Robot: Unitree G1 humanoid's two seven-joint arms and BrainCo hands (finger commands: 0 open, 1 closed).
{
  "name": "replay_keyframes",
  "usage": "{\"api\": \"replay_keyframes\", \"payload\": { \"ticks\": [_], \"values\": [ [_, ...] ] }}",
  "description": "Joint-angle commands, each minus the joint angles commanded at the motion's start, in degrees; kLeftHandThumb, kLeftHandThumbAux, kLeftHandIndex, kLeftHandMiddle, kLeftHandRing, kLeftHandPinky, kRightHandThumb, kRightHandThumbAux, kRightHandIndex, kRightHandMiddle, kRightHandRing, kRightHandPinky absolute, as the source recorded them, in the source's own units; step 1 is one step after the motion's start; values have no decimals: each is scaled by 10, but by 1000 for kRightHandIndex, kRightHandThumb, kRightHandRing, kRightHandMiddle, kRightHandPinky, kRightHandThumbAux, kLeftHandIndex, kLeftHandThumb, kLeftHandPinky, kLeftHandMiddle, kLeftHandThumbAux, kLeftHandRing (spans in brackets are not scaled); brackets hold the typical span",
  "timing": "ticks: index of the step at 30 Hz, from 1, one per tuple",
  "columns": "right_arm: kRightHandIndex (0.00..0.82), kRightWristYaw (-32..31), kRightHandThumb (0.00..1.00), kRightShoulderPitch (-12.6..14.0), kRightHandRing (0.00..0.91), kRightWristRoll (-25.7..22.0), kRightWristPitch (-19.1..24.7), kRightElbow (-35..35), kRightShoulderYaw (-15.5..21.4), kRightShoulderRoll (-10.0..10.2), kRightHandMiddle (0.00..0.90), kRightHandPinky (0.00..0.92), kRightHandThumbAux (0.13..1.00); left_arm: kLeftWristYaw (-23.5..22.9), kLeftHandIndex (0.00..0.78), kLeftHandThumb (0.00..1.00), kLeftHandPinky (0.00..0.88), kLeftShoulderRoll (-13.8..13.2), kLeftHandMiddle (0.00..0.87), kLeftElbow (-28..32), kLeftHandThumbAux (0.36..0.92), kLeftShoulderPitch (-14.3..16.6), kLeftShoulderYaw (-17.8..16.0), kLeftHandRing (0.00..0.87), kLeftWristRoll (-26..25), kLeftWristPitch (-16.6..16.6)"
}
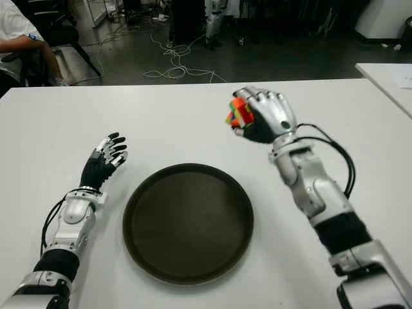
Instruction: Pick up the Rubik's Cube and put it in the plate
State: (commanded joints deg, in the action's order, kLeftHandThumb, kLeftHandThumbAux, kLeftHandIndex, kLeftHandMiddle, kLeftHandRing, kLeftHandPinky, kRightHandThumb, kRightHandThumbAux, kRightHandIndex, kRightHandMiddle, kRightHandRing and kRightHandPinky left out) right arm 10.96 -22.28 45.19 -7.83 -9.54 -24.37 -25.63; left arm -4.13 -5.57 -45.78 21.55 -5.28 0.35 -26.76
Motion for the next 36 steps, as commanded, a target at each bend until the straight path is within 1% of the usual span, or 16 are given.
{"api": "replay_keyframes", "payload": {
  "ticks": [1, 3, 5, 8, 10, 13, 19, 21, 23, 27, 29, 36],
  "values": [
    [423, -2, 695, 5, 561, 0, -6, 2, -4, 1, 554, 485, 726, 0, 121, 68, 113, 0, 180, -1, 689, 0, 0, 157, 0, 0],
    [423, -34, 695, 14, 560, -19, -56, -3, -24, -11, 553, 488, 726, 0, 122, 63, 110, -1, 181, -4, 693, 2, 0, 156, 1, -2],
    [424, -63, 695, 15, 556, -35, -88, -10, -32, -17, 548, 490, 727, 0, 124, 54, 108, -2, 182, -6, 699, 3, 0, 155, 2, -4],
    [424, -96, 695, 17, 551, -50, -111, -7, -27, -21, 543, 492, 728, 3, 124, 47, 107, -2, 176, -10, 699, 3, 0, 152, 4, -9],
    [424, -119, 695, 19, 549, -60, -118, 3, -20, -24, 541, 493, 728, 4, 124, 46, 109, -1, 174, -13, 698, 4, -1, 151, 4, -13],
    [423, -153, 694, 22, 545, -72, -120, 21, -10, -28, 535, 490, 729, 2, 118, 57, 104, 2, 171, -16, 691, 5, -2, 149, 1, -19],
    [422, -179, 693, 23, 535, -65, -112, 28, -1, -21, 525, 482, 730, 6, 116, 38, 96, 3, 174, -15, 700, 5, -1, 145, 4, -21],
    [422, -185, 693, 23, 532, -59, -107, 29, 1, -19, 522, 479, 730, 8, 115, 35, 101, 2, 176, -14, 706, 5, 0, 147, 7, -20],
    [421, -190, 693, 23, 529, -52, -101, 29, 1, -19, 517, 474, 731, 9, 113, 44, 123, 1, 179, -15, 708, 5, 2, 153, 9, -19],
    [421, -201, 692, 21, 528, -45, -96, 27, 0, -19, 515, 471, 731, 9, 111, 50, 136, 1, 178, -14, 690, 4, 2, 160, 9, -19],
    [421, -206, 692, 19, 528, -43, -95, 27, 0, -20, 515, 472, 731, 8, 112, 54, 129, 2, 176, -13, 682, 4, 2, 159, 8, -19],
    [421, -221, 692, 15, 530, -34, -88, 27, -1, -21, 518, 473, 731, 6, 118, 59, 104, 3, 178, -12, 680, 4, 1, 153, 4, -19]
  ]
}}
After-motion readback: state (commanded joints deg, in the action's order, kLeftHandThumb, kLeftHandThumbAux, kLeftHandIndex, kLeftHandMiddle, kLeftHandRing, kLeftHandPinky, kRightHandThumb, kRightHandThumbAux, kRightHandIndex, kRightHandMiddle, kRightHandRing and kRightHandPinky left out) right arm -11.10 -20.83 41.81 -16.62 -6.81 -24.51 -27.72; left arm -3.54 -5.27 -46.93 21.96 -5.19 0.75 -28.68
